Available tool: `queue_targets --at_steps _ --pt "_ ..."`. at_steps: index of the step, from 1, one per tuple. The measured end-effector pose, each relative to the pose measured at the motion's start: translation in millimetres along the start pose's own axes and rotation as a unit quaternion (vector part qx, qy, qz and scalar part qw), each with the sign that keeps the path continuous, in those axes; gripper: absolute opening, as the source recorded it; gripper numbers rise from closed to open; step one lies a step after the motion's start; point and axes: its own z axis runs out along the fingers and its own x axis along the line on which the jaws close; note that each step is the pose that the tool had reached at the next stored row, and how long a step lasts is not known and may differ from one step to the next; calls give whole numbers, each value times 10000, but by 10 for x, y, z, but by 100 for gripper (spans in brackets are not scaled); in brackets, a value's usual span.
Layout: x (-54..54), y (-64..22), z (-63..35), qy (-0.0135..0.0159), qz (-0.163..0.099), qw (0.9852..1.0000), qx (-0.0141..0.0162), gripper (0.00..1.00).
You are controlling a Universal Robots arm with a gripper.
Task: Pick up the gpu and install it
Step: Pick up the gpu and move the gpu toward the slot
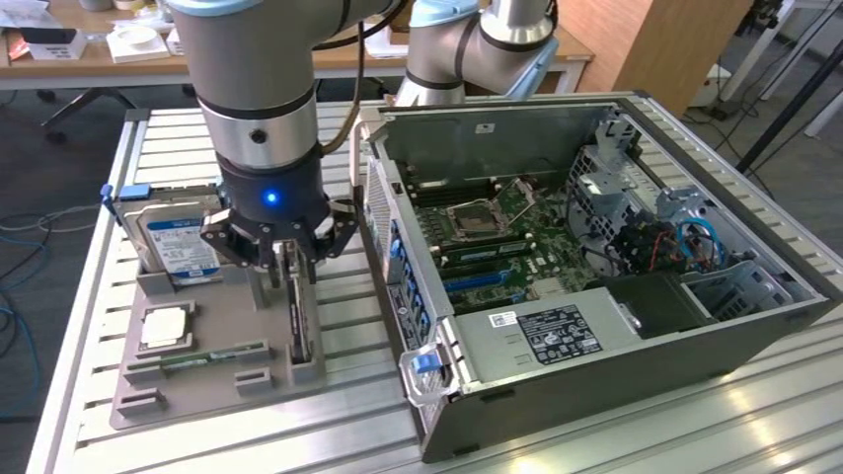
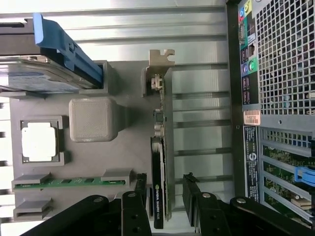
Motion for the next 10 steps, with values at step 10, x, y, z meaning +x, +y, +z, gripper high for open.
queue_targets --at_steps 10 --pt "4 -8 176 4 0 10000 1 43"
